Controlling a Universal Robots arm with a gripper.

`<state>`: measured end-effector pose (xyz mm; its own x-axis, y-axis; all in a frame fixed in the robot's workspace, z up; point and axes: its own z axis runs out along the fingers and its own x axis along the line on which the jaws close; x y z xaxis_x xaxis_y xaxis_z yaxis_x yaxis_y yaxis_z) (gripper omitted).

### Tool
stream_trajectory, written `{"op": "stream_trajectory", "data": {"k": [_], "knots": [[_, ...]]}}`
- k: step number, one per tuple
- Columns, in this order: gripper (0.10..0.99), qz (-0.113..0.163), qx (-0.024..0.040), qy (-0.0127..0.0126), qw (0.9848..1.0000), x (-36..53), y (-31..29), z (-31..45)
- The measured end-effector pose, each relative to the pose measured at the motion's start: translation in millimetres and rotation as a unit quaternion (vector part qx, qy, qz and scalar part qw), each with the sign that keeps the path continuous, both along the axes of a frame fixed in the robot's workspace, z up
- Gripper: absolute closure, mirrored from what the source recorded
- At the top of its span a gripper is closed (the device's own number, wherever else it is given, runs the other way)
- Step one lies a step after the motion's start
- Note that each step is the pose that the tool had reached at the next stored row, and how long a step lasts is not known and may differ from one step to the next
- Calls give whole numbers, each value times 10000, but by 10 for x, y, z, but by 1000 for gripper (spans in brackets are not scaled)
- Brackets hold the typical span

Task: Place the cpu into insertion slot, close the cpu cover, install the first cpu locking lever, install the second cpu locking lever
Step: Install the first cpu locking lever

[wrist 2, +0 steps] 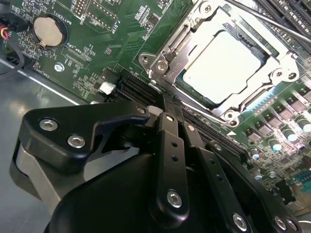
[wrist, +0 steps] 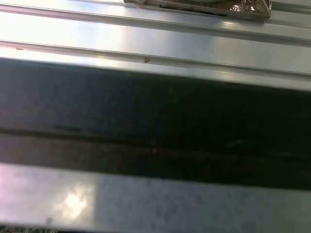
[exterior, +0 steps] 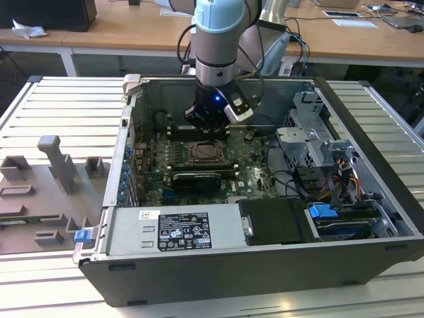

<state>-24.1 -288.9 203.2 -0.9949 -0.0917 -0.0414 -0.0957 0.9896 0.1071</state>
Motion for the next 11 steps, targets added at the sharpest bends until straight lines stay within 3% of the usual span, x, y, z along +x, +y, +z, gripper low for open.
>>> {"op": "stream_trajectory", "data": {"k": [6,11], "knots": [[980,1,1,-2,10000,1,1,32],[980,1,-62,0,10000,1,0,5]]}}
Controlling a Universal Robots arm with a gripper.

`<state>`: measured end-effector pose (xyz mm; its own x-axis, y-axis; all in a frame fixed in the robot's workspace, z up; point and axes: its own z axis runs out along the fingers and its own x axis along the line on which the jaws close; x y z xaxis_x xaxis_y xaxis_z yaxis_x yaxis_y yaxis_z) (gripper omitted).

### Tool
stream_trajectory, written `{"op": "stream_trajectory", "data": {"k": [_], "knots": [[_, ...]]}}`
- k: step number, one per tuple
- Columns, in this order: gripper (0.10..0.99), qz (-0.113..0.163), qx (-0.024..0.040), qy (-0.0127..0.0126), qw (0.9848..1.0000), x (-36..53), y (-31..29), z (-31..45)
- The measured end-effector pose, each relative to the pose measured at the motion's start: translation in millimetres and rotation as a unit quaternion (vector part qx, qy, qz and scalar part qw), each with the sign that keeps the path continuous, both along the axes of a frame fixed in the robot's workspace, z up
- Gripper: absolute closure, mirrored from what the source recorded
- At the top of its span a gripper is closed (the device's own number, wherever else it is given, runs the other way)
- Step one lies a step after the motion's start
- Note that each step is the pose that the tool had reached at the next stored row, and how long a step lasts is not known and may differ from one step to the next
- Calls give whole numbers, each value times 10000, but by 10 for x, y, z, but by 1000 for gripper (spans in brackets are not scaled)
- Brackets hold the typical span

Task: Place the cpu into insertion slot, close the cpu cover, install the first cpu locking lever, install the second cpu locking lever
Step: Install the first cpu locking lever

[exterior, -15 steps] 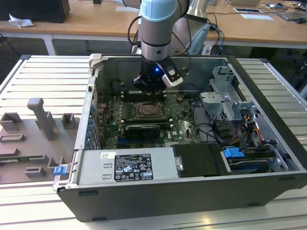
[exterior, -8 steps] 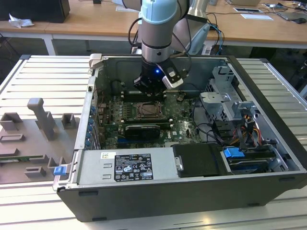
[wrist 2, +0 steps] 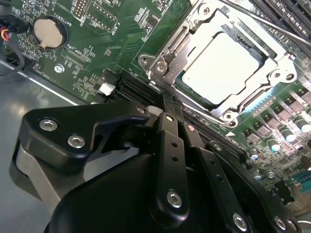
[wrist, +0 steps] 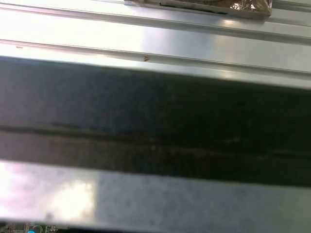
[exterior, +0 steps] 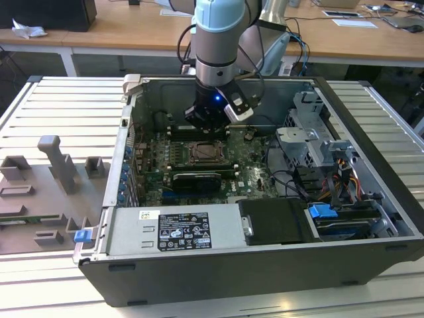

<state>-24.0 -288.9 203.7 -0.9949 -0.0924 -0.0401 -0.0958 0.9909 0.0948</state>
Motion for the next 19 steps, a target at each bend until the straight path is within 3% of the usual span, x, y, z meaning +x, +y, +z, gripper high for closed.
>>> {"op": "stream_trajectory", "data": {"k": [4,10,15,19], "knots": [[980,0,-55,-2,10000,1,2,-18],[980,0,-59,-1,10000,0,1,-18],[980,0,-60,-1,10000,0,1,78],[980,1,-59,-1,10000,0,-11,82]]}}
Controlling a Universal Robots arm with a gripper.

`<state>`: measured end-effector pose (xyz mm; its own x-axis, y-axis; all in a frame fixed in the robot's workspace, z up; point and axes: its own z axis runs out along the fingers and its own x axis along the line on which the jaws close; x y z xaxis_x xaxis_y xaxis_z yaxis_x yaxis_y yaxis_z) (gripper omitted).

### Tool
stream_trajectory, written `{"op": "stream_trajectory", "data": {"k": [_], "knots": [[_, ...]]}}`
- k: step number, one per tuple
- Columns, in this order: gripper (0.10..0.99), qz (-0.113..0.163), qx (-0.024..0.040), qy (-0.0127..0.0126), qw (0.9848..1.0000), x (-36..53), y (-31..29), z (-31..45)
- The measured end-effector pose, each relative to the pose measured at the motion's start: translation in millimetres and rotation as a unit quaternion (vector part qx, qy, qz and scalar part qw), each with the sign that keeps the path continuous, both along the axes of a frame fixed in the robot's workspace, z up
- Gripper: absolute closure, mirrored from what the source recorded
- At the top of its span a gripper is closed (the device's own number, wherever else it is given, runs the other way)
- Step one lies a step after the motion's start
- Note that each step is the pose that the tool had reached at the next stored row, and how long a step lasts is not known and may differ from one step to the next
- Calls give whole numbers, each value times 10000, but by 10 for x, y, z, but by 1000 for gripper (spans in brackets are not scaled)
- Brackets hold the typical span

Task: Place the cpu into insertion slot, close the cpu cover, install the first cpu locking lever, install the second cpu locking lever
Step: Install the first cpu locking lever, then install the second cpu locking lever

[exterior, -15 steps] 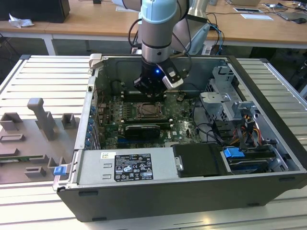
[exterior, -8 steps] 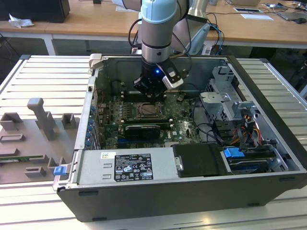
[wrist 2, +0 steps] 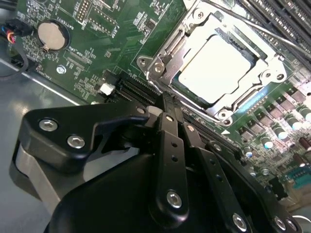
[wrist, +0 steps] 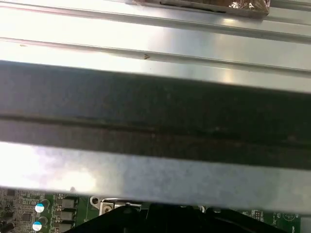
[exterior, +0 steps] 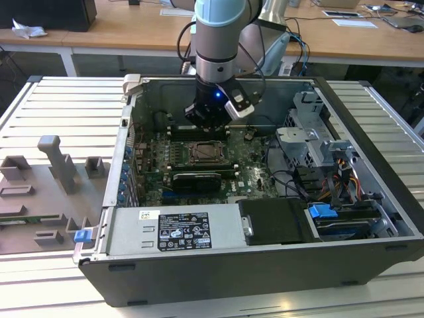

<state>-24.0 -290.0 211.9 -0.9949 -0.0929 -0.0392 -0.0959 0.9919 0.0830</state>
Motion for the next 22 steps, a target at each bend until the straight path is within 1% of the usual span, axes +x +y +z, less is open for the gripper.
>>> {"op": "stream_trajectory", "data": {"k": [13,15,22], "knots": [[980,0,0,0,10000,0,-69,0],[980,-1,0,0,10000,0,-94,0],[980,0,0,0,10000,0,-117,0]]}}
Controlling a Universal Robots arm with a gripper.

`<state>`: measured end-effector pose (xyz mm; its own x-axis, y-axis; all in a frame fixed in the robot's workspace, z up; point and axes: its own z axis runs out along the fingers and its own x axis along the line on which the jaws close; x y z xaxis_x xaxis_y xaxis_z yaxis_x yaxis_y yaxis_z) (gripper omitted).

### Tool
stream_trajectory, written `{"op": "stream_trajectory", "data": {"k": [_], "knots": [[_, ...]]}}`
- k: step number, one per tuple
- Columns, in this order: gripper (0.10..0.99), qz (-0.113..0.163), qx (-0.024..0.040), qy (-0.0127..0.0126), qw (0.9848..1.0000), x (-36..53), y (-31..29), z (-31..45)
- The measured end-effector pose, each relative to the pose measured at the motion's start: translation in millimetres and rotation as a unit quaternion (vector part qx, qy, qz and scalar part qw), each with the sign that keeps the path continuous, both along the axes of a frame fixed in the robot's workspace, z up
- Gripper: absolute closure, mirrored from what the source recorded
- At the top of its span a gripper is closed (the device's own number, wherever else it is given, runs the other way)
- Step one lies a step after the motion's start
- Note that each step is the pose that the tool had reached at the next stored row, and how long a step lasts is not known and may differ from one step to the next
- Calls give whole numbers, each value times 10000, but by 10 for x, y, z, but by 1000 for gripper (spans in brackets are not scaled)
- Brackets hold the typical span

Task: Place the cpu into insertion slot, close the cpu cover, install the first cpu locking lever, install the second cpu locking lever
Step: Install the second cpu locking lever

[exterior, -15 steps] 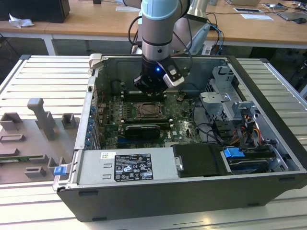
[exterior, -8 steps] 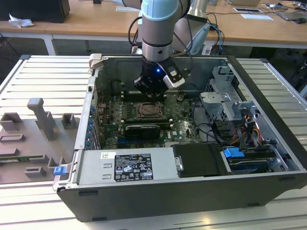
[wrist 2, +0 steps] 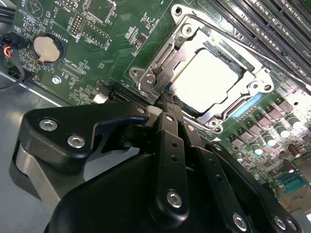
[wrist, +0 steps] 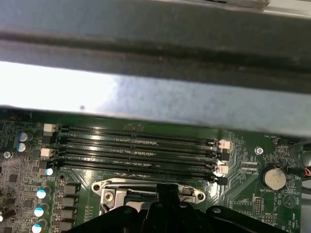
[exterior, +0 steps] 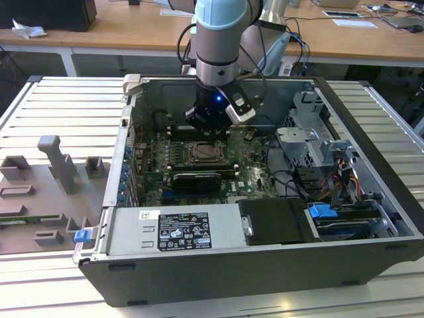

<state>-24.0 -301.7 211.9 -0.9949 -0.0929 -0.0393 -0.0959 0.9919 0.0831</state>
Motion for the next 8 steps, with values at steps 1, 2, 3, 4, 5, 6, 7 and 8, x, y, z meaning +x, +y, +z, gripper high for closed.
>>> {"op": "stream_trajectory", "data": {"k": [1,2,3,4,5,6,7,8], "knots": [[980,0,0,0,10000,0,-3,0],[980,0,0,0,10000,0,-9,0],[980,0,0,0,10000,0,-12,0],[980,-1,-1,0,10000,0,-12,0],[980,0,-2,1,10000,-1,-13,4],[980,0,-1,1,10000,0,-14,10],[980,0,0,0,10000,0,-13,22],[980,0,-1,0,10000,0,-13,37]]}}
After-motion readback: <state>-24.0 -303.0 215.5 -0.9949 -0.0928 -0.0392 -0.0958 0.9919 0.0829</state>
